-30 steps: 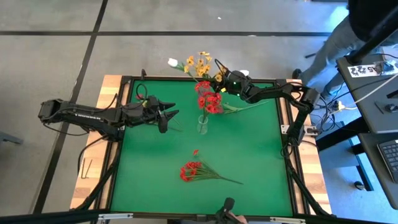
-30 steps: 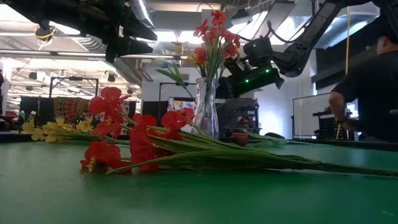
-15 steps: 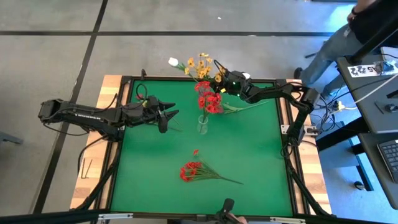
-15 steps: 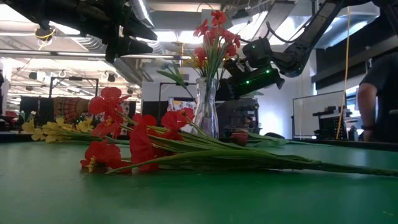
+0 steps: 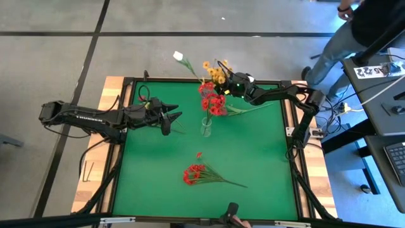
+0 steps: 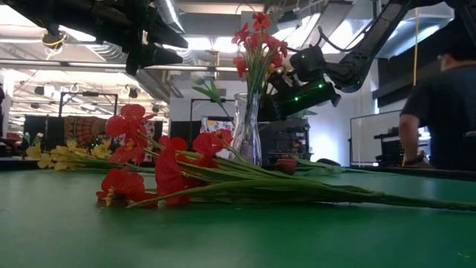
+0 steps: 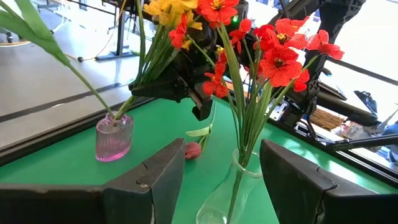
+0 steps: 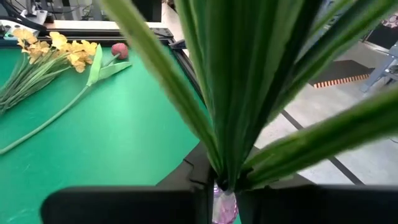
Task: Sort flowers into vase by color
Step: Put the right yellow flower into the purple vase, then put the white flower into the purple vase
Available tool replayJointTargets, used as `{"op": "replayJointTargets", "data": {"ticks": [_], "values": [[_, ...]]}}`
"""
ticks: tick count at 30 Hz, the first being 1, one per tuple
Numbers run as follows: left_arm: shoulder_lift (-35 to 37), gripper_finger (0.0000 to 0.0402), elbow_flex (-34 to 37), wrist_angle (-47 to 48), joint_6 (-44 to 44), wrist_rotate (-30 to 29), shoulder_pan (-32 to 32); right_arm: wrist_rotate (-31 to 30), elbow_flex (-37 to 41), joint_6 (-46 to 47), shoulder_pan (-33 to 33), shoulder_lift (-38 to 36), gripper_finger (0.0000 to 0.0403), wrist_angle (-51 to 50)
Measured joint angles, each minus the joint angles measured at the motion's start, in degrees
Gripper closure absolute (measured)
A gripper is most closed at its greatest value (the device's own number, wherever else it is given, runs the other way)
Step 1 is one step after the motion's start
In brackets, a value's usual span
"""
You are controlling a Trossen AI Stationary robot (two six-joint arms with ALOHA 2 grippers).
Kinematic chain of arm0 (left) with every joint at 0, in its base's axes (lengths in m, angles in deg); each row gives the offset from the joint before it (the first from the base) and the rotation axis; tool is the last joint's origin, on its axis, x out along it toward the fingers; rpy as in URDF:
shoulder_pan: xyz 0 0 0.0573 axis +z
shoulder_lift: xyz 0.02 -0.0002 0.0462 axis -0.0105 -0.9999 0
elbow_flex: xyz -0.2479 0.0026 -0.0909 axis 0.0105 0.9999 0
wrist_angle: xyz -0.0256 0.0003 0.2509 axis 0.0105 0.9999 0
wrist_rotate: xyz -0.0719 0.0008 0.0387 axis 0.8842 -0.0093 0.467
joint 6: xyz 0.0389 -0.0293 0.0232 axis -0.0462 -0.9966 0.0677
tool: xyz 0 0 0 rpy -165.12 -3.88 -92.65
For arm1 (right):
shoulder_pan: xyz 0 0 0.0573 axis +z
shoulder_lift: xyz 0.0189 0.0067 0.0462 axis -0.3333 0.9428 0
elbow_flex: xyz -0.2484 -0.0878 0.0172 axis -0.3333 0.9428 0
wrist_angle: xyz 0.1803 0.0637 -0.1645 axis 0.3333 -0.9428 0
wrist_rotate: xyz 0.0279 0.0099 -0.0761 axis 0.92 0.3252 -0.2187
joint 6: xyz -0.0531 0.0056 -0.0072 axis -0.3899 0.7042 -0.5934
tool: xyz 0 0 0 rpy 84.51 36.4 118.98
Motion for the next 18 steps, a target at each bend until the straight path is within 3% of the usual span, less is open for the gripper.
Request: {"op": "replayJointTargets", "data": {"ticks": [18], "values": [[0.00,0.0198,0.00,-0.02,-0.51,-0.50,0.00,2.16,0.00,0.56,0.02,-8.90,0.0249,-9.27]]}}
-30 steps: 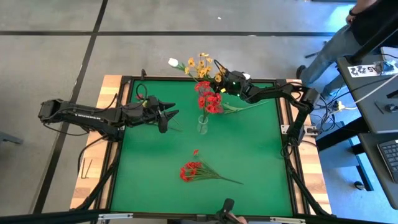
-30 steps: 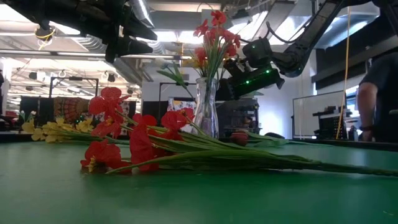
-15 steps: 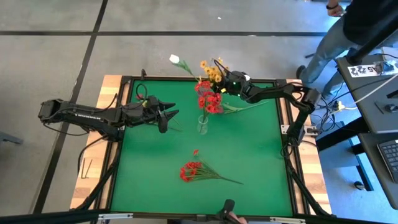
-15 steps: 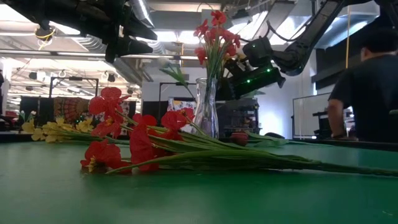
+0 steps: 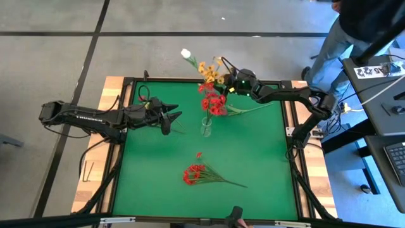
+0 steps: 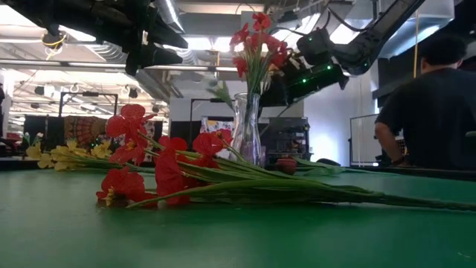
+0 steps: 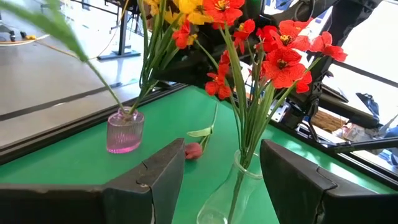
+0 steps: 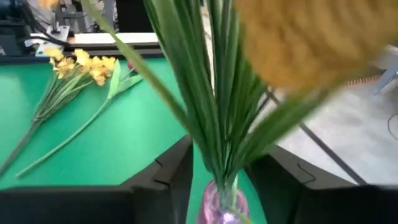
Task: Sort flowers into vase by color
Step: Put the white flower into the purple vase
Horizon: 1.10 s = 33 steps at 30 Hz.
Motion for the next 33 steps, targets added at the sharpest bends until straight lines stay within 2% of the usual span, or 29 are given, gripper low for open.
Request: {"op": "replayJointTargets", "data": {"ticks": [13,19,25,33], "values": [[0.01,0.0198,0.00,0.00,-0.09,0.02,0.00,-0.62,-0.04,1.45,0.00,-0.33,0.0159,-4.96],[0.00,0.0198,0.00,0.00,-0.09,0.02,0.00,-0.60,-0.04,1.17,0.00,-4.07,0.0127,-9.54],[0.00,0.0198,0.00,0.00,-0.08,0.02,0.00,-0.60,-0.07,0.91,0.00,-10.10,0.0110,-14.46],[0.00,0.0198,0.00,0.00,-0.34,0.02,-0.01,0.36,-0.07,0.88,0.00,-15.37,0.0109,-17.55]]}}
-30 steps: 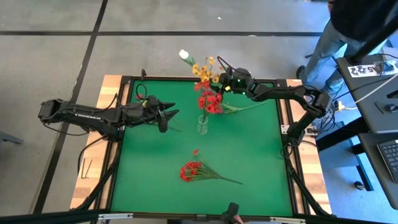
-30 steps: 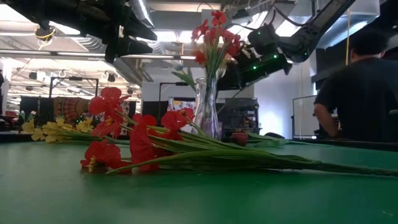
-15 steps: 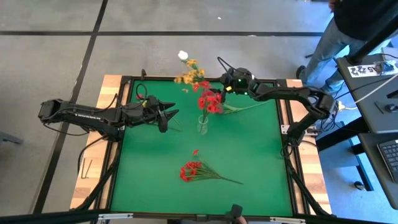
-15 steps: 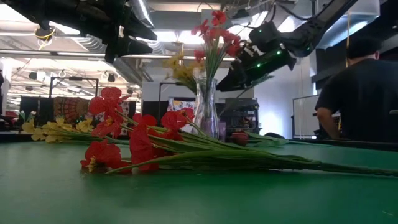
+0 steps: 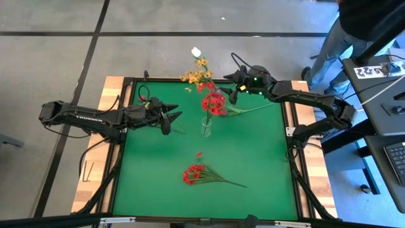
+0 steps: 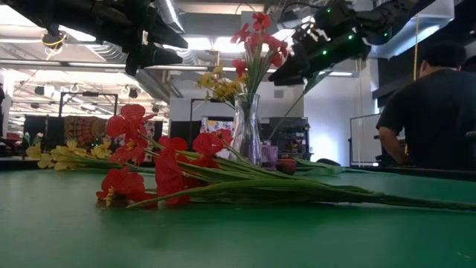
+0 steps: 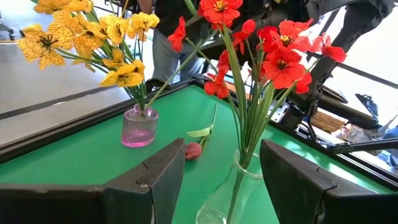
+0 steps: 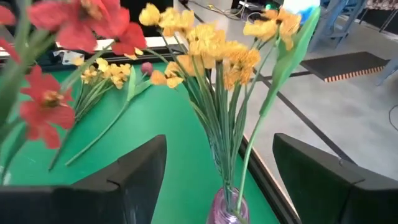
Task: Sort flowers into vase by color
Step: Put the white flower into the purple vase
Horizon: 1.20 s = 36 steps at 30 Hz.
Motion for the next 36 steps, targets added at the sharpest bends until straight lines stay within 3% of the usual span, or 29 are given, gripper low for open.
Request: {"op": "replayJointTargets", "data": {"ticks": [7,16,27,36], "values": [[0.00,0.0198,0.00,0.00,-0.10,0.02,-0.08,-5.31,0.00,-2.05,-0.04,-5.50,0.0109,-4.20],[0.00,0.0198,0.00,0.00,-0.54,0.02,-0.08,-5.67,0.00,-2.30,-0.02,-13.16,0.0109,-4.99],[0.00,0.0198,0.00,0.02,-1.50,0.02,-0.13,1.29,-0.02,2.90,0.00,-13.30,0.0109,-3.32],[0.00,0.0198,0.00,0.02,-1.50,0.02,-0.13,15.06,-0.02,13.47,0.00,-13.32,0.0109,-6.09]]}}
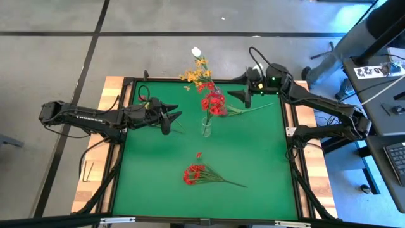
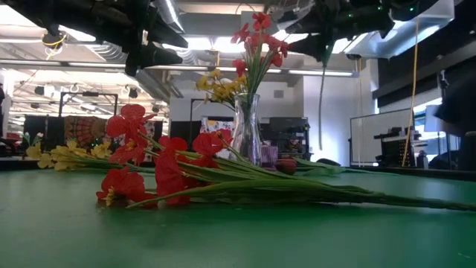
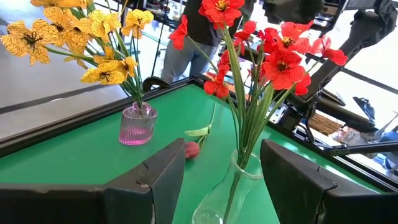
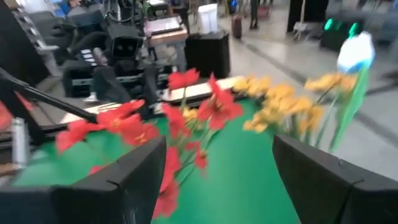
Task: Sort flowers into vase by color
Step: Put the white flower into the purple vase
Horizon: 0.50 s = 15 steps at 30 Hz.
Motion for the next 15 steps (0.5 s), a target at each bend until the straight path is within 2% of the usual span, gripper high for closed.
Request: {"op": "replayJointTargets", "data": {"ticks": [8,15], "values": [[0.01,0.0198,0.00,0.04,0.00,0.00,0.00,4.29,1.86,6.69,0.75,-0.04,0.0109,-9.43],[0.00,0.0198,0.00,0.04,0.00,0.00,-0.02,-1.91,11.03,10.89,3.15,0.04,0.0112,-8.64]]}}
